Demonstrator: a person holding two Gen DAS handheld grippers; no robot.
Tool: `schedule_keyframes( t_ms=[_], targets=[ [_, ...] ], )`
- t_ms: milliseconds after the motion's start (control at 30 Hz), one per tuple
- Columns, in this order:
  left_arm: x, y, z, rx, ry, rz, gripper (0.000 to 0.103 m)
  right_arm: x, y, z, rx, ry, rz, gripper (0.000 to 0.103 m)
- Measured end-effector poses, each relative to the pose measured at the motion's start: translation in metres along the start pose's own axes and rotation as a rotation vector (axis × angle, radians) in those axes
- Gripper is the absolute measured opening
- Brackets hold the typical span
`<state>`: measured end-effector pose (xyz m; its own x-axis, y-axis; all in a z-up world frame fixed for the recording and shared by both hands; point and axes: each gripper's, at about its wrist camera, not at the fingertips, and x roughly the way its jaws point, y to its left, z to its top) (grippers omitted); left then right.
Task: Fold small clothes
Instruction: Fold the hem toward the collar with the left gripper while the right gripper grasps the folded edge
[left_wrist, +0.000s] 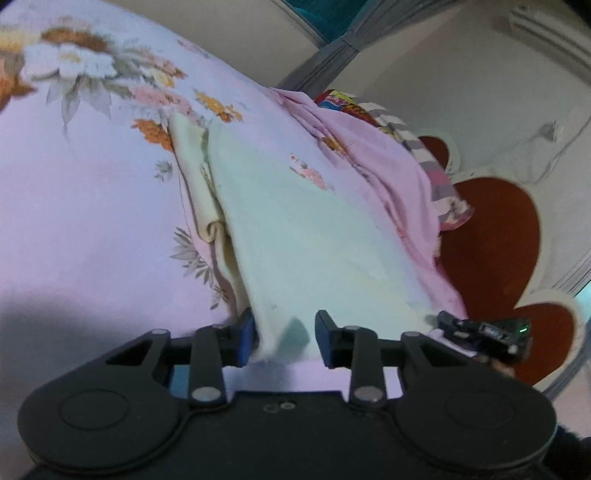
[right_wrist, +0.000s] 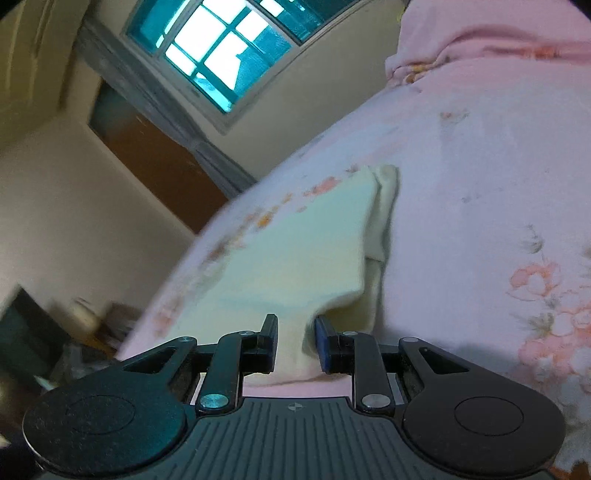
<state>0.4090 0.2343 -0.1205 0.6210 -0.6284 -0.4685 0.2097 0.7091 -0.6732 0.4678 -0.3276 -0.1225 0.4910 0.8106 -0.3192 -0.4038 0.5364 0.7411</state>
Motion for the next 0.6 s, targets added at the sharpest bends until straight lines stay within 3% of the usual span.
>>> schedule_keyframes(
  t_ms=[167,233,333,400,433,467,500,567,600],
  targets=[
    [0.000,0.005,0.003,0.002,-0.022,-0.036,0.032,0.005,-0.009,0.007,-0.049,0.020,-0.082,0.023],
    [0.002,0.004,0.003,0.003,-0.025,-0.059,0.032,0.008,-0.013,0.009,-0.025,0.037,-0.008,0.023],
    [0.004,0.000,0.003,0.007,-0.033,-0.099,0.032,0.025,-0.015,0.004,-0.019,0.151,0.035,0.023],
    [0.015,-0.002,0.002,0.034,0.019,-0.037,0.032,0.031,-0.015,-0.001,-0.040,0.184,0.043,0.023],
    [0.021,-0.001,0.001,0.049,0.048,-0.003,0.027,0.034,-0.017,-0.001,-0.039,0.183,0.016,0.023],
    [0.025,-0.001,0.001,0.055,0.059,0.015,0.006,0.035,-0.019,0.000,-0.021,0.182,0.024,0.012],
    [0.027,0.002,0.002,0.034,0.073,-0.005,0.003,0.034,-0.018,0.001,-0.025,0.175,0.049,0.003],
    [0.020,0.006,0.004,0.003,0.063,-0.140,0.002,0.025,-0.012,0.005,-0.021,0.146,0.112,0.002],
    [0.015,0.006,0.006,-0.006,0.053,-0.165,0.002,0.019,-0.006,0.007,-0.019,0.128,0.145,0.002]
  ],
)
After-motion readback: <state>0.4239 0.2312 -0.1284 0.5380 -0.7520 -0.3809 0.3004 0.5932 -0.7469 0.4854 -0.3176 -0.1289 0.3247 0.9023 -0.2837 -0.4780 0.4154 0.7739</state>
